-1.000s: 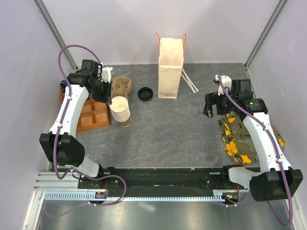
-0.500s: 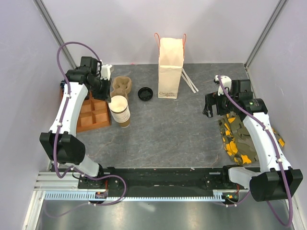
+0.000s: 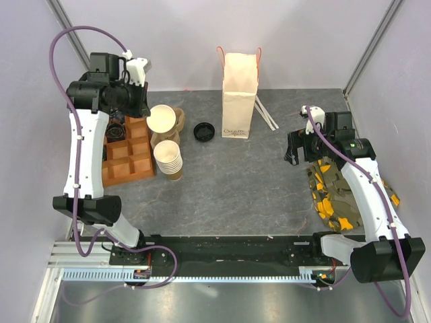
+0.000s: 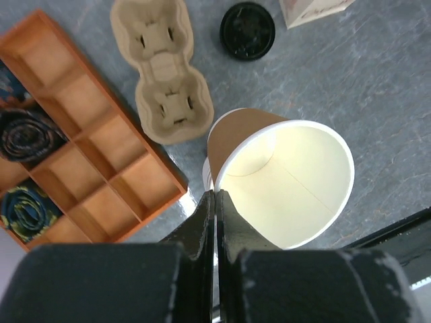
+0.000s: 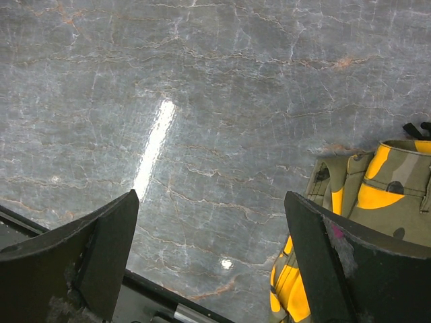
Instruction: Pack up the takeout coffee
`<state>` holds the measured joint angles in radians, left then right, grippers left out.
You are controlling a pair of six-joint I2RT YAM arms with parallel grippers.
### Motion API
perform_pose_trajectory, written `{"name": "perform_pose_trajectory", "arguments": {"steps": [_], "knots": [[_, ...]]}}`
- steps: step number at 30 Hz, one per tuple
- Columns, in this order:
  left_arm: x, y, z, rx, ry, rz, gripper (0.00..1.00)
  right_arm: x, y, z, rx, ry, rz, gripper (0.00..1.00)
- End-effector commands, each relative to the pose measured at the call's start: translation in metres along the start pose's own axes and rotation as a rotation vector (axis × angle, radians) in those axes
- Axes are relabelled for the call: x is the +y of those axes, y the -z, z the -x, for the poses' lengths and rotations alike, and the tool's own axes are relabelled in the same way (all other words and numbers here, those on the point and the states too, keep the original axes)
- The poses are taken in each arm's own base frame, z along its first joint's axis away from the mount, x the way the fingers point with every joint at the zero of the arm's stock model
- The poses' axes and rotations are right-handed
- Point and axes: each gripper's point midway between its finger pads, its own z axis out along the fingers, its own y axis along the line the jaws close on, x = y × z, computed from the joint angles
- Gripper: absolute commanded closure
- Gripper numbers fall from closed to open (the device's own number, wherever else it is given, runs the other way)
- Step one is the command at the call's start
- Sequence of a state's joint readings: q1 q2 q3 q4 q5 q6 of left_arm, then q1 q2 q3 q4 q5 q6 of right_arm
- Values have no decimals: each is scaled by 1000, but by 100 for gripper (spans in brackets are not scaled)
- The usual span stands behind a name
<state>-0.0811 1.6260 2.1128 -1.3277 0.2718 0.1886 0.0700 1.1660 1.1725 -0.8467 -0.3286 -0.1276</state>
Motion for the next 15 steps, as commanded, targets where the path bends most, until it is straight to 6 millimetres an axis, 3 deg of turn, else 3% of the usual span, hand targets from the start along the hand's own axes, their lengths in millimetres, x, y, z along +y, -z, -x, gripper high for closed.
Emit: {"name": "perform_pose_trajectory", "arguments": {"steps": [1,4,7,9,11,12,14,15], "knots": [[-23,29,-7,21,-70,-91,98,6,7,16,-58,17,25,2],[-40,43,1,-28,-113,-142,98,7,7,17,-62,15,30,2],[-67,41,-1,-24,-183,-217,98,7,6,17,-59,14,31,2],[-96,31,-14,16,-229,-296,98,7,5,16,-53,9,33,2],[-111,8,-28,67,-261,-310,98,7,3,15,-47,8,34,2],[-133,2,-36,86,-311,-347,98,5,3,15,-46,6,29,2],[-147,-24,-51,133,-333,-358,98,4,2,13,-41,6,23,2],[-165,-31,-59,148,-369,-387,98,3,2,13,-39,7,20,2]]}}
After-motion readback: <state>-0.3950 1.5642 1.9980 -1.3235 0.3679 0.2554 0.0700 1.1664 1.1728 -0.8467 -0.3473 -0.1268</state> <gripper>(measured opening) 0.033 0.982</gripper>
